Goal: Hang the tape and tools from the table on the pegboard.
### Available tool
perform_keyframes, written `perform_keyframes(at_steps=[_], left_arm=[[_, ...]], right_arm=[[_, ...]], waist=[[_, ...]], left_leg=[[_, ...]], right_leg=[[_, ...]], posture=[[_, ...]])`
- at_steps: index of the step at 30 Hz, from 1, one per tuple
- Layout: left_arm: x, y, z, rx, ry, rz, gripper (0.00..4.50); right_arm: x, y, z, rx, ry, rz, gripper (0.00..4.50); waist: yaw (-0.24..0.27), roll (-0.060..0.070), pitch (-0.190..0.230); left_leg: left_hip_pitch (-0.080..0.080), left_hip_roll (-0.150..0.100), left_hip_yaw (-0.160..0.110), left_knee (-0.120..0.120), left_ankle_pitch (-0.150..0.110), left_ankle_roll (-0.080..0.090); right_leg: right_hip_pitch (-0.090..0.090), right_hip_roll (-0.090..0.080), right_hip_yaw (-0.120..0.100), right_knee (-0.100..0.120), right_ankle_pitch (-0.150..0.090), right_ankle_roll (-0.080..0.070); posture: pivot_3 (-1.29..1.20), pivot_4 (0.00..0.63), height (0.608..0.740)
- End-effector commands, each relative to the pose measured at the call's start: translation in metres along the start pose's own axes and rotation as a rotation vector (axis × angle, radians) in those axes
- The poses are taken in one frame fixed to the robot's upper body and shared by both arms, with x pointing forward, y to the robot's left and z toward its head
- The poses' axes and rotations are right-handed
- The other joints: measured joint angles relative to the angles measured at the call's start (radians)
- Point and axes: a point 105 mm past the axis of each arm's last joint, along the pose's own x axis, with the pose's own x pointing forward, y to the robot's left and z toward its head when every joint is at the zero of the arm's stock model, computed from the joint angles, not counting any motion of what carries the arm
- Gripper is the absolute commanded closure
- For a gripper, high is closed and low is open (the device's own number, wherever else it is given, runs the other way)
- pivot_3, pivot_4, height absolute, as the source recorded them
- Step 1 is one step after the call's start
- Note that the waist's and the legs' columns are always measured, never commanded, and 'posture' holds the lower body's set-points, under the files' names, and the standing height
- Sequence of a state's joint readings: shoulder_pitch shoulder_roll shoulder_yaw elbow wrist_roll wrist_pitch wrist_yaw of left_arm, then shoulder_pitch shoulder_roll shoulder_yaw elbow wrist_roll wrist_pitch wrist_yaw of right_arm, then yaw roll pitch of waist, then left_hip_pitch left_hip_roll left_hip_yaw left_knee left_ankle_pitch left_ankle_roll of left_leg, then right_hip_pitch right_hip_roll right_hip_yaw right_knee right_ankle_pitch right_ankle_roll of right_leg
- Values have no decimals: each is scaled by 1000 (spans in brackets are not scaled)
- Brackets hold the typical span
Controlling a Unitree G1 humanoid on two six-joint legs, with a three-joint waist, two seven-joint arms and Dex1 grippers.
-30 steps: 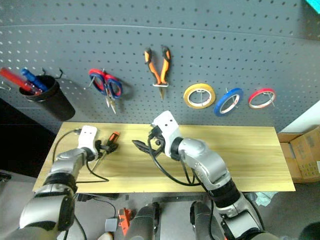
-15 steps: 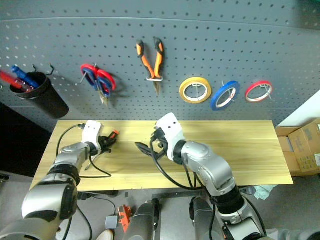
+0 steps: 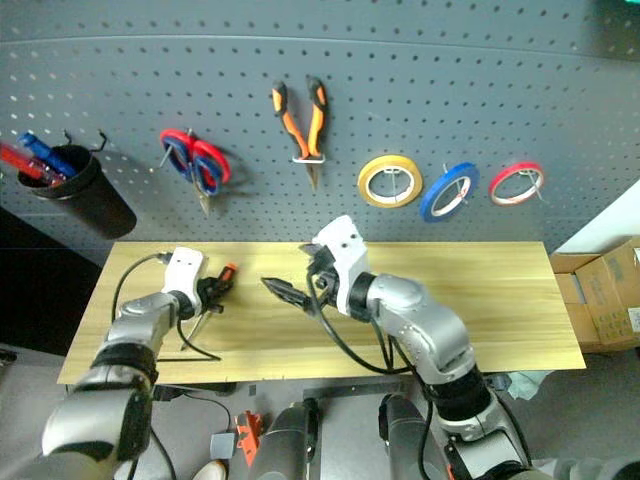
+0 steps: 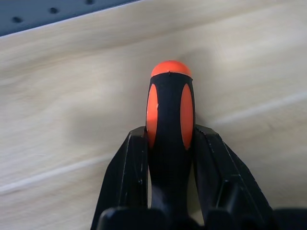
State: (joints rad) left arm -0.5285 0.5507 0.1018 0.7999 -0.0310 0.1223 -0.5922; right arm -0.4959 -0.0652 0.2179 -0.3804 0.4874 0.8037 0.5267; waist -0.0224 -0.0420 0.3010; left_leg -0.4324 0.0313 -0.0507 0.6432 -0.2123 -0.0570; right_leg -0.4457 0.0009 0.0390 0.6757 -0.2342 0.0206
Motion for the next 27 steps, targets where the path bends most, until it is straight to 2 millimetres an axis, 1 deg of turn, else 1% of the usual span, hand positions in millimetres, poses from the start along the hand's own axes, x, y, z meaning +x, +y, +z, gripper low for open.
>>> perform_keyframes(at_steps=[1,2,3,4,5,7,8,9,11,13,16,19,21,24,27], left_arm=[[-25,-28,70,202,-271,-98,3544],[-38,-35,99,214,-376,-73,3544],[-48,-38,115,210,-437,-50,3544],[-60,-40,134,224,-502,-10,3544],[-70,-40,148,244,-546,30,3544],[-84,-35,164,304,-579,145,3544],[-93,-23,171,345,-584,266,3544],[-104,-6,181,374,-603,403,3544],[-124,25,202,391,-648,618,3544],[-134,43,217,382,-683,717,3544],[-135,55,229,375,-703,750,3544],[-130,60,241,371,-729,737,3544],[-127,62,246,375,-742,731,3544],[-123,73,253,320,-758,736,3544],[-117,82,260,303,-768,738,3544]], right_arm=[[-13,12,37,97,-155,78,0],[-15,8,53,115,-212,62,0],[-16,6,62,126,-246,51,0],[-18,3,73,131,-280,43,0],[-18,1,81,132,-303,36,0],[-18,0,92,119,-327,32,0],[-17,-1,101,114,-360,25,0],[-16,-1,109,111,-389,26,0],[-11,0,119,107,-429,37,0],[-5,3,119,90,-425,56,0],[0,3,117,79,-424,63,0],[4,2,116,60,-427,61,0],[5,2,116,54,-431,58,0],[5,-1,117,43,-441,37,0],[5,-4,117,20,-444,13,0]], waist=[[2,-5,-7],[10,-8,-13],[20,-11,-17],[24,-11,-21],[28,-12,-30],[34,-11,-59],[37,-10,-74],[40,-9,-89],[41,-8,-106],[48,-11,-121],[53,-11,-146],[65,-11,-166],[77,-13,-172],[84,-16,-176],[96,-18,-180]], left_leg=[[-1,1,0,-1,1,-2],[-1,0,0,-2,3,-5],[-1,-1,-2,-3,4,-8],[-1,-1,-3,-3,5,-9],[-2,-1,-4,-3,6,-10],[-2,-2,-3,-3,7,-10],[-1,-4,-2,-3,7,-10],[1,-5,-1,-4,7,-10],[7,-4,2,-9,8,-9],[10,-3,3,-13,10,-6],[14,0,3,-14,10,-6],[15,0,5,-15,10,-6],[15,0,6,-14,10,-6],[15,0,6,-14,10,-6],[16,0,5,-13,10,-6]], right_leg=[[0,-2,0,0,0,0],[0,-4,0,0,0,0],[-1,-4,-1,-1,0,-1],[-1,-4,-1,-1,1,-1],[0,-4,-1,-2,2,-3],[0,-4,-3,-2,2,-3],[1,-3,-4,-3,2,-3],[3,-2,-4,-5,2,-3],[7,4,-2,-12,2,0],[8,8,0,-13,3,1],[10,12,1,-13,4,0],[11,12,2,-13,4,0],[12,12,2,-13,4,0],[12,12,3,-13,6,-3],[12,12,2,-12,8,-6]], posture=[[128,134,740],[137,122,740],[144,109,740],[155,89,740],[159,81,740],[175,60,740],[186,52,740],[199,44,740],[218,30,740],[233,16,740],[243,8,740],[241,3,740],[239,1,740],[233,0,740],[224,0,740]])
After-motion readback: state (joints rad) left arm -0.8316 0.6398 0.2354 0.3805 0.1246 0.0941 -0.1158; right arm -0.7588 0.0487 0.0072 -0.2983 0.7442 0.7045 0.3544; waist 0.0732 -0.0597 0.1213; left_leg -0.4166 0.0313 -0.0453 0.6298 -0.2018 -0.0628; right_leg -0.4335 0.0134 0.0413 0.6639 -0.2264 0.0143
